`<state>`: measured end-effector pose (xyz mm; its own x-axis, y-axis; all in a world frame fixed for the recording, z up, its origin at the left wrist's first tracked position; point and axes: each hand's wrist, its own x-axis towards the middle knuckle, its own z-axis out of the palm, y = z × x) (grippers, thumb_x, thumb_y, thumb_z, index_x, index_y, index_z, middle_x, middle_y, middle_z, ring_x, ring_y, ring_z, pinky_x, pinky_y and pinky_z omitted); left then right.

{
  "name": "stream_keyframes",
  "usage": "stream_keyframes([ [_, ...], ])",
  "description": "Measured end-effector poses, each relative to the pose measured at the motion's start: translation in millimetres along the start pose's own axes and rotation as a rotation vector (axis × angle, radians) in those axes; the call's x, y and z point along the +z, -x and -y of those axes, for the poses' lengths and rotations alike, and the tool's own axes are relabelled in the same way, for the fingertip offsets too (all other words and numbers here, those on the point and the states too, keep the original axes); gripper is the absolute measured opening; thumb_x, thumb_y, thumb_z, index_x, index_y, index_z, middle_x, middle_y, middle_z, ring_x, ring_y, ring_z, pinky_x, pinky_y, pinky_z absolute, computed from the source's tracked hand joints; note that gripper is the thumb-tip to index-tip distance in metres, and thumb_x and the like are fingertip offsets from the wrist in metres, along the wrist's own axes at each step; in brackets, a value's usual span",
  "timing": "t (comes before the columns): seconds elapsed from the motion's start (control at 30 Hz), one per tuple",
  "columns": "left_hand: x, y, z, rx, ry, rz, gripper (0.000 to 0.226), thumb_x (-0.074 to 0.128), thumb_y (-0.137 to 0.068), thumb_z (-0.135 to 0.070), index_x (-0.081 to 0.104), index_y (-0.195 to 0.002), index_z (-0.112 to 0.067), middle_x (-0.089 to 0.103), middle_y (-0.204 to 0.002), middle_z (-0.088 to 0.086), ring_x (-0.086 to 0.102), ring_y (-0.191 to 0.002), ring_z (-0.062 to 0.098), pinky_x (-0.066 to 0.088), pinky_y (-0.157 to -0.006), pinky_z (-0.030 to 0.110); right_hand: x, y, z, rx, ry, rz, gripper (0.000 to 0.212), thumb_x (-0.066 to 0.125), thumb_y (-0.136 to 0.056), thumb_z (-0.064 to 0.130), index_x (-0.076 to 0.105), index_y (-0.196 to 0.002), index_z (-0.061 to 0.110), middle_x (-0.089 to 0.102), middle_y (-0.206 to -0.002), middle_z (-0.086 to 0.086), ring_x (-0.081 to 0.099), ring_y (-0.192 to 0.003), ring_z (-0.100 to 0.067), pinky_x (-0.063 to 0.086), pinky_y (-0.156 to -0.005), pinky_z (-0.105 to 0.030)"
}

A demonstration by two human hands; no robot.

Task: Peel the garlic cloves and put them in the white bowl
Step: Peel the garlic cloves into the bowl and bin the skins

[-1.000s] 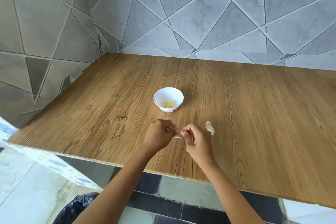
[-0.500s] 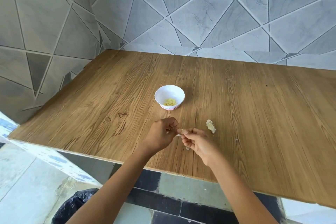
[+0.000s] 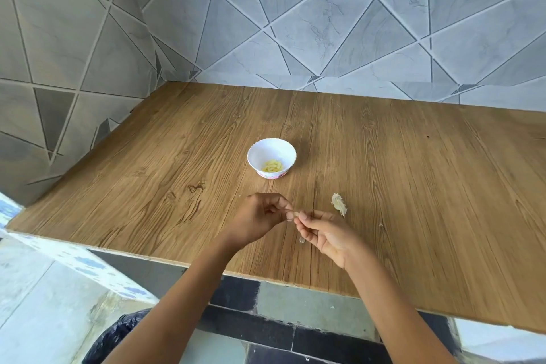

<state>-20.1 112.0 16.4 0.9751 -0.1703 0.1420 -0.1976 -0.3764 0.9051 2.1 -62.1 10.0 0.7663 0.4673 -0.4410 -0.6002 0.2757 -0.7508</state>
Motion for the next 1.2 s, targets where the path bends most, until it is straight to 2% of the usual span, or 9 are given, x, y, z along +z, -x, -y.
stream_keyframes([
  [0.2,0.3,0.3,-9.0,-0.446,0.520,0.062,0.012,0.058,-0.091,-0.007,0.067,-0.084,-0.008,0.069,-0.073,0.000,0.063,-0.071,0.008,0.051,-0.067,0.018,-1.3,-2.4,-6.2,-0.144,0.043,0.035,0.010,0.055,-0.088,-0.004,0.063,-0.089,0.002,0.066,-0.074,-0.006,0.062,-0.067,-0.010,0.052,-0.066,-0.018],
  [0.4,9.7,0.1,-7.7,-0.414,0.233,-0.081,0.015,0.055,-0.093,-0.008,0.064,-0.081,-0.007,0.064,-0.068,-0.003,0.056,-0.065,0.007,0.046,-0.060,0.014,0.0,-5.1,-15.2,-0.425,0.425,-0.132,0.007,0.065,-0.084,0.000,0.068,-0.089,0.004,0.069,-0.074,-0.002,0.064,-0.068,-0.007,0.051,-0.067,-0.017],
  [0.47,11.2,0.8,-6.4,-0.387,0.251,-0.081,0.017,0.051,-0.096,-0.008,0.063,-0.083,-0.007,0.064,-0.069,-0.003,0.056,-0.067,0.008,0.046,-0.062,0.016,2.3,-5.1,-13.8,-0.433,0.374,-0.154,0.007,0.067,-0.083,0.001,0.069,-0.087,0.005,0.070,-0.072,-0.001,0.065,-0.068,-0.007,0.052,-0.067,-0.018],
  [0.67,8.1,2.8,-9.2,-0.514,0.892,0.038,0.021,0.040,-0.098,-0.005,0.058,-0.088,-0.004,0.063,-0.073,0.005,0.061,-0.065,0.012,0.049,-0.056,0.019,6.0,-5.1,-7.2,-0.258,-0.012,-0.025,0.017,0.057,-0.084,-0.010,0.065,-0.081,0.005,0.071,-0.072,-0.005,0.068,-0.069,-0.011,0.054,-0.066,-0.018],
  [0.73,6.5,2.5,-5.2,-0.512,0.771,0.001,0.020,0.042,-0.098,-0.006,0.059,-0.087,-0.005,0.063,-0.074,0.003,0.060,-0.065,0.012,0.048,-0.057,0.020,4.8,-4.8,-6.3,-0.249,-0.022,-0.023,0.018,0.057,-0.083,-0.011,0.065,-0.081,0.005,0.071,-0.073,-0.004,0.068,-0.069,-0.011,0.054,-0.065,-0.018],
  [0.87,3.1,1.1,13.2,-0.339,-0.232,-0.155,0.017,0.055,-0.093,-0.014,0.072,-0.091,-0.012,0.068,-0.080,-0.002,0.056,-0.070,0.009,0.043,-0.065,0.019,2.6,-6.7,-7.0,-0.277,0.027,-0.058,0.016,0.060,-0.081,-0.011,0.066,-0.082,0.003,0.072,-0.075,-0.006,0.069,-0.069,-0.013,0.054,-0.065,-0.018],
  [0.93,2.7,2.7,15.0,-0.252,-0.500,-0.189,0.011,0.064,-0.087,-0.016,0.075,-0.089,-0.016,0.068,-0.086,-0.003,0.055,-0.069,0.006,0.040,-0.062,0.015,1.5,-8.2,-8.2,-0.296,0.049,-0.080,0.015,0.061,-0.081,-0.011,0.067,-0.082,0.003,0.071,-0.075,-0.007,0.068,-0.069,-0.014,0.054,-0.065,-0.019],
  [1.07,2.5,3.1,8.0,-0.218,-0.234,-0.282,0.013,0.080,-0.074,-0.017,0.069,-0.077,-0.011,0.066,-0.076,-0.006,0.054,-0.059,0.001,0.043,-0.058,0.012,0.4,-11.7,-12.1,-0.330,0.148,-0.137,0.013,0.065,-0.081,-0.008,0.068,-0.083,0.004,0.071,-0.076,-0.006,0.068,-0.071,-0.015,0.055,-0.069,-0.020],
  [1.2,4.8,-0.7,-2.7,-0.329,0.152,-0.155,0.012,0.074,-0.081,-0.014,0.071,-0.091,-0.007,0.071,-0.078,0.009,0.062,-0.065,0.007,0.049,-0.062,0.016,2.1,-15.5,-13.8,-0.359,0.196,-0.161,0.012,0.066,-0.081,-0.007,0.068,-0.084,0.004,0.070,-0.076,-0.008,0.067,-0.072,-0.014,0.055,-0.069,-0.020],
])
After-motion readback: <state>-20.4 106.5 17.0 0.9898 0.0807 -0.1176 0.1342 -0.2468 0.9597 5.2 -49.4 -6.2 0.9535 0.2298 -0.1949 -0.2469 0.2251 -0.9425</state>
